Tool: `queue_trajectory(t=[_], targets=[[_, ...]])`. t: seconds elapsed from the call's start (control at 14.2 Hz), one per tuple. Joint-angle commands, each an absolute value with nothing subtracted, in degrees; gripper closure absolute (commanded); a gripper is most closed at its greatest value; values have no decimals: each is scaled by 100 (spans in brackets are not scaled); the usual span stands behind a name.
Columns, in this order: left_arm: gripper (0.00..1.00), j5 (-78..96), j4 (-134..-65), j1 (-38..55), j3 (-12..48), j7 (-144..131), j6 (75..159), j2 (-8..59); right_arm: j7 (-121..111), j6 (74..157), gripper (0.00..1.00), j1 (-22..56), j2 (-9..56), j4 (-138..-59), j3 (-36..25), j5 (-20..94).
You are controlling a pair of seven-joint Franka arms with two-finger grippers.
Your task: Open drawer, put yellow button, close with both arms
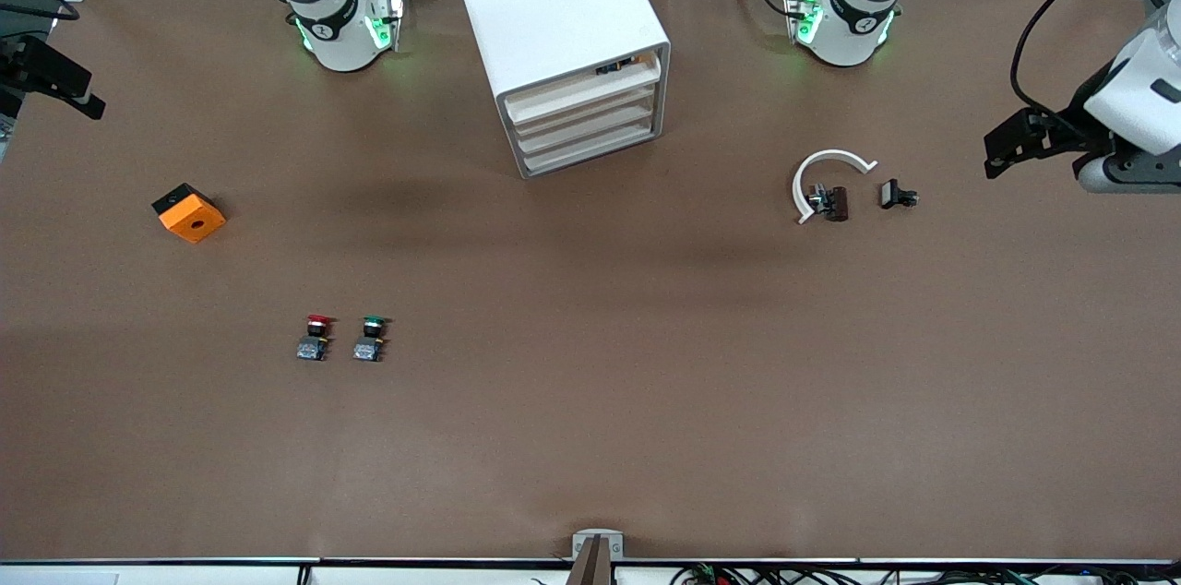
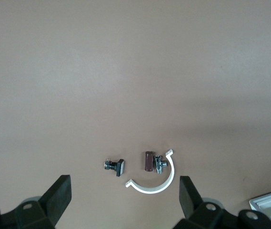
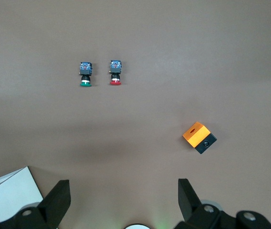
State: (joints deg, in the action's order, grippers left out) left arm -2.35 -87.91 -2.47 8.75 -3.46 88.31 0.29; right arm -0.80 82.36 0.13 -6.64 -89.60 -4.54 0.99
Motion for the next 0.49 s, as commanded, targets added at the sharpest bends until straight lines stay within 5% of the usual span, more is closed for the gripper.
queue_trajectory(t=[0.0, 0.42], targets=[[0, -203, -9157, -79, 729, -334, 8789, -350, -167, 8227, 0, -53, -817, -9088, -413, 53], [0, -193, -9290, -79, 870, -580, 8780, -501, -167, 8218, 0, -70, -844, -9097, -378, 62]])
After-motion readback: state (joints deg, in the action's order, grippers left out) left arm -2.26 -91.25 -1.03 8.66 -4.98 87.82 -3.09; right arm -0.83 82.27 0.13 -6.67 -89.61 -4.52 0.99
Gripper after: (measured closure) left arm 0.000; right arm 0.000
